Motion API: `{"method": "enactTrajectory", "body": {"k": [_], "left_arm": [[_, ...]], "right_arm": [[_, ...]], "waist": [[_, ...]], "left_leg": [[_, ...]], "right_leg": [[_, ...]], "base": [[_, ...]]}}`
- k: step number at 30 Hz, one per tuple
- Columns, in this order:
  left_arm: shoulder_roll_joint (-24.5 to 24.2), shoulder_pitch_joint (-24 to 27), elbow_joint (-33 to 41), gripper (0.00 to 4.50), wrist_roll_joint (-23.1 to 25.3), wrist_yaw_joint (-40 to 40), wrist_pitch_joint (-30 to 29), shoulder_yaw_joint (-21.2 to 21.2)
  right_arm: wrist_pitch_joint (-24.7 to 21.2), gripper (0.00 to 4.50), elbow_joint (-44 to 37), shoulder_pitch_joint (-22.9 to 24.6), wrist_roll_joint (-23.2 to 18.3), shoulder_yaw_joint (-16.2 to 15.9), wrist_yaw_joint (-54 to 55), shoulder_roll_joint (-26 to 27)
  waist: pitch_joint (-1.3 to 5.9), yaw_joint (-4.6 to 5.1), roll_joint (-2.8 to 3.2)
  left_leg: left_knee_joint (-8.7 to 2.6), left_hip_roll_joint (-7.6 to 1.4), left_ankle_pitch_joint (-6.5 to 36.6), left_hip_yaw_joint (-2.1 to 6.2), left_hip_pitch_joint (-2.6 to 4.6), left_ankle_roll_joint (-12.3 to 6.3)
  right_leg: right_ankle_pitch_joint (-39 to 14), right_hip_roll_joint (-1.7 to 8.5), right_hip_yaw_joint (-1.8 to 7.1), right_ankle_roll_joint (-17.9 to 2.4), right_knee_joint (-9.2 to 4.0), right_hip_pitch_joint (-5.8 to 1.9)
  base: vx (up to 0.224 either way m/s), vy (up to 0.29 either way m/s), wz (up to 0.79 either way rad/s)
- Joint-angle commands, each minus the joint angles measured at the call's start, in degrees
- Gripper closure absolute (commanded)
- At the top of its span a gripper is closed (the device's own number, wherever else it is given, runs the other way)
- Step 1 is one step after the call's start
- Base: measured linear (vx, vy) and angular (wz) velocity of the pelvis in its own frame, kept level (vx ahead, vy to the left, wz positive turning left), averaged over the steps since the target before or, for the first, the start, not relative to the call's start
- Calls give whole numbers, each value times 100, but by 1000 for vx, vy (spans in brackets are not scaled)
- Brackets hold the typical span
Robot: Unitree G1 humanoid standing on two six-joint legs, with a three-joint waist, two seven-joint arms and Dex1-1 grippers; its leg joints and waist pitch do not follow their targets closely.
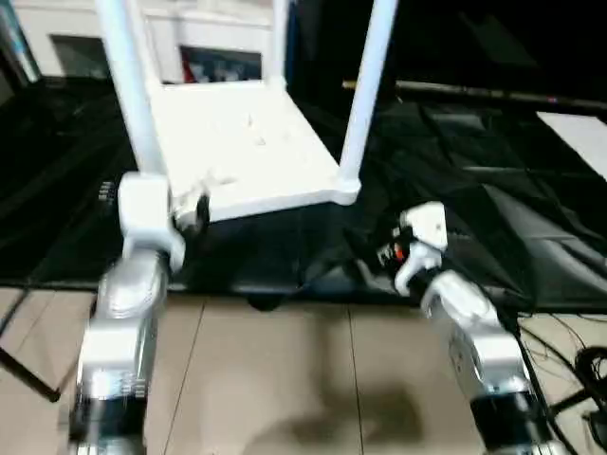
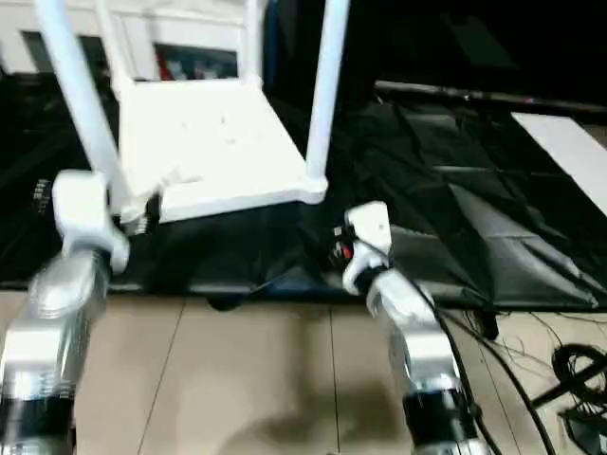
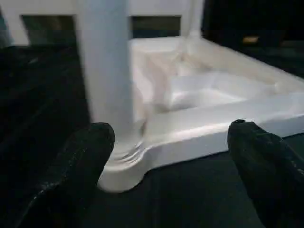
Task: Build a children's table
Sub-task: Rotate leg to tighten
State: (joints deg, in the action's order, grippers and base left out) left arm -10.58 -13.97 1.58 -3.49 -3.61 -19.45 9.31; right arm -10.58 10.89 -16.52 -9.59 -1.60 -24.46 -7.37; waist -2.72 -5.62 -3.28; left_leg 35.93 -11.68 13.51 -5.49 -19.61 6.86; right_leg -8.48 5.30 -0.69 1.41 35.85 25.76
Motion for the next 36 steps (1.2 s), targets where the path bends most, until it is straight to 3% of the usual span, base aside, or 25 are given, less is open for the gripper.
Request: {"method": "enactTrajectory", "body": {"k": [1, 3, 4, 5, 7, 9, 10, 11, 12, 13, 15, 16, 17, 19, 20, 22, 23, 24, 25, 26, 27, 30, 31, 34, 36], "left_arm": [[-82, 124, 202, 7, 96, 41, 94, -8], [-57, 159, 228, 7, 68, 27, 116, -5], [-53, 177, 243, 7, 80, 31, 128, -11], [-47, 204, 265, 7, 118, 47, 143, -20], [-40, 251, 292, 7, 176, 32, 203, -81], [-26, 251, 281, 7, 181, 1, 266, -126], [-29, 250, 277, 7, 169, 3, 292, -150], [-44, 238, 264, 7, 170, -23, 345, -180], [-44, 238, 264, 7, 170, -23, 345, -180], [-79, 214, 253, 7, 231, -7, 305, -230], [-172, 178, 244, 7, 368, -56, 324, -369], [-182, 175, 256, 7, 416, -58, 302, -399], [-183, 170, 264, 7, 459, -58, 273, -423], [-178, 172, 260, 7, 469, -41, 260, -422], [-177, 173, 258, 7, 470, -38, 261, -421], [-156, 153, 245, 7, 414, -1, 183, -356], [-163, 150, 244, 7, 420, 7, 172, -352], [-177, 144, 241, 7, 411, 5, 147, -351], [-196, 137, 232, 7, 375, -22, 114, -357], [-232, 132, 216, 7, 336, -64, 126, -370], [-242, 132, 210, 7, 306, -91, 157, -372], [-219, 134, 219, 7, 306, -133, 140, -348], [-225, 138, 231, 7, 337, -134, 105, -352], [-227, 142, 241, 7, 352, -143, 89, -357], [-229, 141, 243, 7, 347, -143, 85, -357]], "right_arm": [[-48, 98, -67, -53, -36, -51, -35, 63], [-68, 98, -61, -53, -44, -51, -19, 75], [-78, 98, -57, -48, -50, -50, -10, 81], [-87, 98, -53, -41, -55, -56, 0, 83], [-107, 98, -72, 12, -61, -67, 12, 90], [-112, 98, -77, 48, -57, -67, 30, 96], [-116, 98, -80, 58, -47, -64, 41, 97], [-124, 98, -86, 59, -45, -52, 66, 105], [-124, 98, -86, 59, -45, -52, 66, 105], [-130, 98, -82, 54, -39, -37, 93, 111], [-133, 98, -76, 50, -24, -22, 127, 118], [-132, 98, -74, 51, -21, -19, 133, 123], [-130, 98, -71, 52, -21, -17, 140, 129], [-131, 98, -75, 55, -31, -24, 153, 128], [-131, 98, -77, 56, -33, -26, 156, 128], [-155, 98, -91, 53, -62, -21, 173, 141], [-161, 98, -96, 52, -64, -21, 175, 144], [-171, 98, -104, 50, -70, -17, 175, 151], [-181, 98, -109, 47, -80, -10, 170, 162], [-183, 98, -122, 41, -69, -11, 163, 176], [-175, 98, -127, 36, -39, -22, 166, 176], [-211, 98, -125, 27, -24, -43, 194, 176], [-223, 98, -117, 20, -13, -69, 184, 169], [-244, 98, -128, 22, -100, -54, 153, 227], [-269, 98, -135, 27, -161, -22, 146, 257]], "waist": [[426, -258, -64], [428, -419, 47], [337, -408, 135], [316, -303, 208], [349, -18, 367], [282, 40, 357], [264, 7, 221], [264, -99, 72], [299, -221, -48], [298, -394, 30], [263, -188, 312], [388, 21, 527], [385, 34, 574], [381, 79, 570], [419, 64, 563], [481, 0, 519], [470, -1, 471], [456, -19, 391], [466, -75, 196], [436, -180, 28], [380, -317, 61], [269, -323, 200], [248, -286, 237], [172, -246, 447], [142, -225, 436]], "left_leg": [[100, 316, 193, -140, -382, -1325], [365, 129, 149, 93, -463, -1200], [160, 99, 191, 101, -388, -1182], [-312, 168, 116, -71, -150, -1591], [-516, 270, -253, -156, 270, -2766], [-660, 180, -214, -249, 169, -3131], [-564, 138, -223, -334, 157, -3108], [-247, 298, 545, -569, 150, -2480], [86, 260, 947, -477, 82, -2140], [405, -92, 1195, -7, -200, -1350], [-547, -118, 1132, 203, -215, -881], [-623, -45, 751, 247, 39, 47], [-663, -31, 240, 206, 6, 1204], [-804, -512, -229, 438, 103, 1797], [-890, -880, -216, 644, 161, 1123], [-807, -930, -417, 624, 223, -161], [-775, -828, -526, 577, 186, -670], [-707, -554, -547, 457, 53, -1420], [-431, -115, -88, 143, -166, -1587], [-207, 247, -3, -135, -481, -1362], [-158, 189, 75, -110, -446, -1148], [-556, -54, 929, -45, -340, -551], [-787, 55, 1800, 186, -620, -681], [-941, 176, 3895, 276, -601, -157], [-995, 37, 4611, 189, -383, 50]], "right_leg": [[-2414, 903, 716, -1153, -828, -747], [-2005, 1232, 915, -1827, -928, -714], [-1831, 991, 760, -1991, -902, -565], [-1867, 344, 323, -1673, -676, -379], [-1526, -301, -294, -1077, -120, 10], [-1064, -305, -550, -730, 204, 26], [-819, -9, -468, -628, -43, -3], [-1590, 607, 54, -727, -588, -60], [-2090, 1124, 507, -810, -895, -250], [-2981, 1826, 884, -1125, -1135, -562], [-2817, 591, 14, -1195, -663, -502], [-945, -216, -200, -684, 76, -177], [62, -247, -211, -506, 142, -162], [-217, -179, -235, -372, 242, -106], [-730, -61, -230, -172, 342, -74], [-1087, 3, -189, -30, 435, -46], [-973, 30, -115, -44, 377, -75], [-699, 103, -21, -248, 183, -192], [-119, 351, 175, -551, -246, -351], [302, 778, 279, -584, -435, -653], [-136, 927, 330, -318, -523, -601], [-2702, 507, 71, -400, -603, -511], [-3333, 546, -315, -584, -525, -789], [-4646, 518, -663, -633, -577, -1072], [-4423, 344, -618, -722, -417, -1060]], "base": [[9, 70, 8], [1, 97, 9], [-19, 182, 12], [-19, 182, 12], [4, 210, 18], [-5, 197, 24], [-22, 158, 30], [-22, 158, 30], [4, 196, 38], [16, 249, 4], [4, 236, -6], [-25, 202, 2], [-25, 202, 2], [-18, 75, 5], [0, 0, 0], [-28, -15, 2], [-56, -31, 5], [-83, -58, -1], [-92, -102, -9], [-92, -102, -9], [-95, -126, -14], [-92, -86, -18], [-73, -26, 9], [-47, -13, 26], [-8, -16, 42]]}}
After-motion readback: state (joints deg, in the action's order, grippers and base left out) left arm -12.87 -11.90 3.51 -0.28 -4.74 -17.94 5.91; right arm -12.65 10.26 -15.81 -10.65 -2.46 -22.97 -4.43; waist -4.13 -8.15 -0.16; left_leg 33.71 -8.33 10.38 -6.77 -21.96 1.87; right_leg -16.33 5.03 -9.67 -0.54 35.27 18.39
